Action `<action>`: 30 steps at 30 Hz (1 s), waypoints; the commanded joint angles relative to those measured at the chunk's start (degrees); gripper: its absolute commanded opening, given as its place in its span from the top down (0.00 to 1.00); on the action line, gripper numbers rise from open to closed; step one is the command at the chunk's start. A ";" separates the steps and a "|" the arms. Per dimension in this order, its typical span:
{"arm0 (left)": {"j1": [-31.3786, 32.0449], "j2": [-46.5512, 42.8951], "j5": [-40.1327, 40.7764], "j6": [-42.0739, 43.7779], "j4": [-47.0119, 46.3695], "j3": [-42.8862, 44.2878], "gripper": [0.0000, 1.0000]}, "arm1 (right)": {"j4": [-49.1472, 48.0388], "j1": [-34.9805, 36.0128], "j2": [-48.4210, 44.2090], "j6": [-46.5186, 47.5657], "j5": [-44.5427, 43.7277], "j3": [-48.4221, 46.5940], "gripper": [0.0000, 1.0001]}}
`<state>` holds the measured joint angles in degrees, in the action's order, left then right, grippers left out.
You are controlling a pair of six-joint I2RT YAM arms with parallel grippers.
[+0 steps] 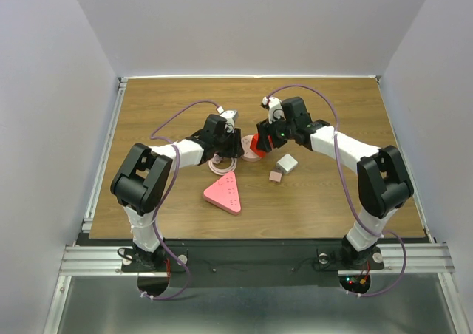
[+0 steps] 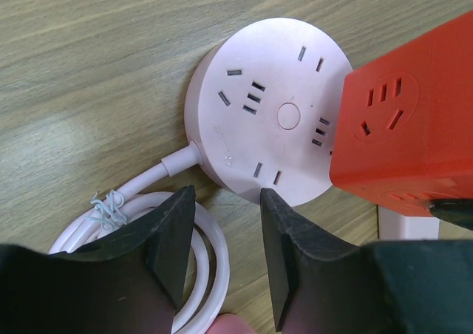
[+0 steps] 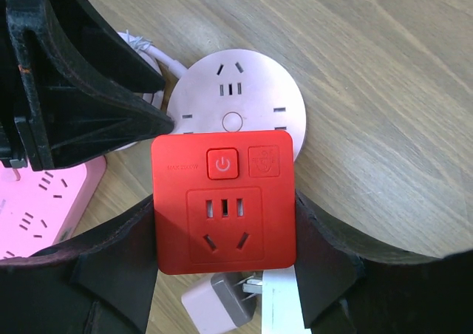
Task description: Insert the plug
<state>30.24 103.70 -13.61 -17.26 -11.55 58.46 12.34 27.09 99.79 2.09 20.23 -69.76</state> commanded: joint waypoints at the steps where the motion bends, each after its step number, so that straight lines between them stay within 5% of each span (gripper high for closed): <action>1: -0.36 0.10 -1.25 0.03 -0.75 -0.45 0.50 | -3.99 0.51 -0.03 1.34 -0.37 -3.72 0.99; 30: -0.80 0.98 -2.56 0.56 -0.14 0.34 0.55 | -3.90 1.65 2.69 3.80 -4.58 -3.46 1.00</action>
<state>29.87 103.90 -15.05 -17.26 -11.70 58.46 11.51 28.01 102.15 4.29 18.15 -71.20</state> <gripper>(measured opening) 0.457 0.672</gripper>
